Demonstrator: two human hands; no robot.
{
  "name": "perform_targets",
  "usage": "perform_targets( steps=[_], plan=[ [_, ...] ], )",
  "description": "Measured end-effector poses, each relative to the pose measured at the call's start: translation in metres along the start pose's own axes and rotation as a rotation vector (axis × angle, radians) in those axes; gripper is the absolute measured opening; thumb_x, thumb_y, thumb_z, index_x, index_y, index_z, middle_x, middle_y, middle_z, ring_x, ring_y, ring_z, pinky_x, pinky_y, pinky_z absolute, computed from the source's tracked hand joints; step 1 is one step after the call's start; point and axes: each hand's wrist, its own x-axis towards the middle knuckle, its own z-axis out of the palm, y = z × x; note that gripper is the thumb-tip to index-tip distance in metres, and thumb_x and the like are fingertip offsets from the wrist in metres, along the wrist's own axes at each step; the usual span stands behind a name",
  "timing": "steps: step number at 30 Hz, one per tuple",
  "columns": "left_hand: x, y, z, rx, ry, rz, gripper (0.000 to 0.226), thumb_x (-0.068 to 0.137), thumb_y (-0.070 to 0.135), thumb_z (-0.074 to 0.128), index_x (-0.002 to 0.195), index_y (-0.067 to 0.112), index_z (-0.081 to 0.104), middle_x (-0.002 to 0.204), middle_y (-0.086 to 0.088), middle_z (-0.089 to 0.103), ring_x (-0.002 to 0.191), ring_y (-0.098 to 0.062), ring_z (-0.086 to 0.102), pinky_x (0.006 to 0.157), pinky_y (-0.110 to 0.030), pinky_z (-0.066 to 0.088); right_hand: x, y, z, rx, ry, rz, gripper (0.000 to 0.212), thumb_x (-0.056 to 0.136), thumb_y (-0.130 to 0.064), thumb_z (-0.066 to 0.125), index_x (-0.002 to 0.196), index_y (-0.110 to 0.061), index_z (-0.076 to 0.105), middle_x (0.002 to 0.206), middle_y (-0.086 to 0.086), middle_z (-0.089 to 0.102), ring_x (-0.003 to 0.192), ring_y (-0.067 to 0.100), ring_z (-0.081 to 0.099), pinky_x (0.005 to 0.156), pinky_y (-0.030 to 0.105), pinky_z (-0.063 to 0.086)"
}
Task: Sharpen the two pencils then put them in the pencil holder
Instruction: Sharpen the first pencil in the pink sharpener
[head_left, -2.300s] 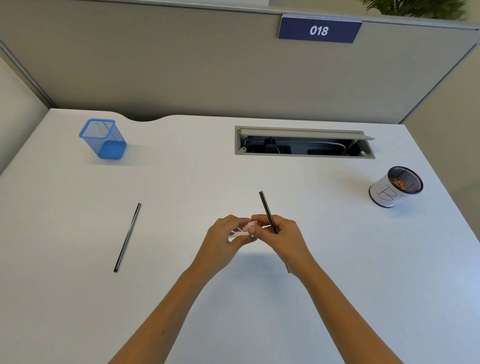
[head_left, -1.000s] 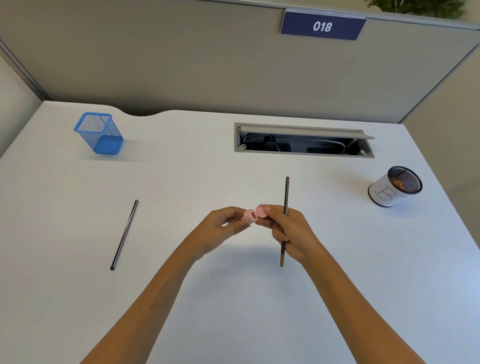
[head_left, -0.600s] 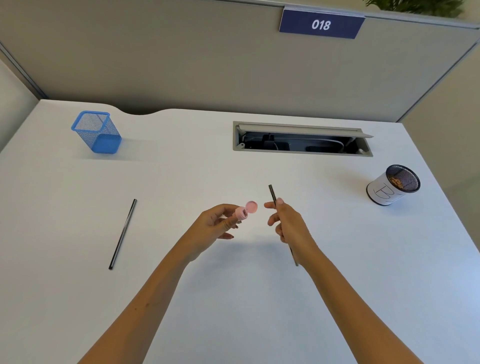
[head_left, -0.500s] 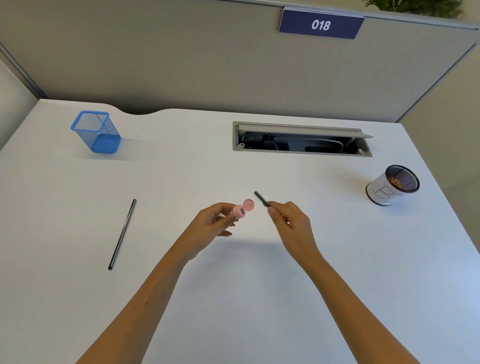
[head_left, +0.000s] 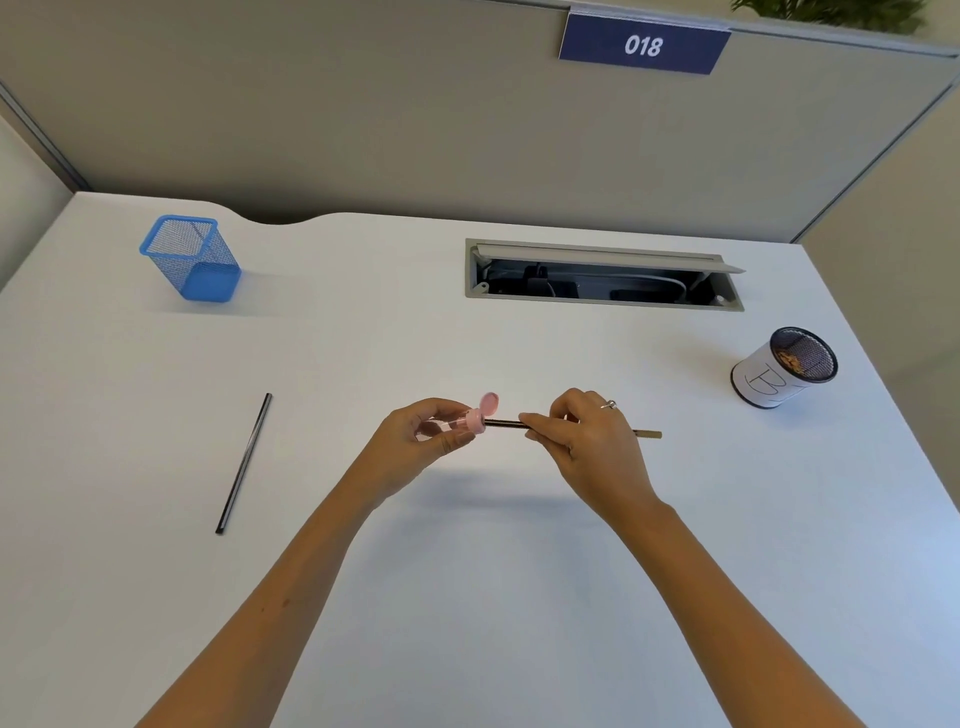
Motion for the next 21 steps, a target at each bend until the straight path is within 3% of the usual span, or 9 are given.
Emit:
perform_targets(
  steps=[3, 8, 15, 21],
  plan=[
    [-0.0004, 0.0013, -0.0009, 0.047, 0.012, 0.006, 0.017, 0.083, 0.031, 0.076, 0.099, 0.035, 0.071, 0.097, 0.02, 0.07, 0.07, 0.002, 0.054, 0.074, -0.013, 0.042, 0.0018, 0.0007, -0.0027, -0.035, -0.024, -0.024, 0.017, 0.077, -0.016, 0.077, 0.092, -0.023, 0.076, 0.071, 0.003, 0.056, 0.058, 0.023, 0.051, 0.056, 0.026, 0.03],
    [0.0004, 0.0008, -0.0002, 0.101, 0.021, 0.042, 0.019, 0.083, 0.03, 0.077, 0.1, 0.03, 0.071, 0.099, 0.016, 0.071, 0.07, 0.007, 0.052, 0.074, -0.018, 0.04, 0.0021, 0.0005, -0.0039, -0.061, -0.042, -0.036, 0.021, 0.073, -0.013, 0.082, 0.09, -0.022, 0.076, 0.071, 0.004, 0.056, 0.057, 0.024, 0.052, 0.056, 0.026, 0.031],
    [0.0027, -0.0046, 0.0004, 0.144, 0.016, 0.022, 0.023, 0.082, 0.038, 0.077, 0.103, 0.031, 0.072, 0.101, 0.015, 0.072, 0.071, 0.0, 0.051, 0.074, -0.02, 0.04, 0.0007, -0.0003, -0.0014, -0.042, -0.042, -0.039, 0.017, 0.073, -0.012, 0.08, 0.087, -0.02, 0.075, 0.072, 0.003, 0.058, 0.058, 0.025, 0.053, 0.055, 0.026, 0.032],
    [0.0032, -0.001, 0.0024, 0.104, -0.024, 0.048, 0.019, 0.084, 0.027, 0.077, 0.103, 0.026, 0.072, 0.1, 0.011, 0.072, 0.066, 0.004, 0.054, 0.069, -0.018, 0.039, 0.0014, 0.0014, -0.0009, 0.011, -0.038, -0.016, 0.008, 0.077, -0.014, 0.077, 0.082, -0.016, 0.071, 0.075, -0.001, 0.063, 0.065, 0.023, 0.057, 0.056, 0.029, 0.04]
  ],
)
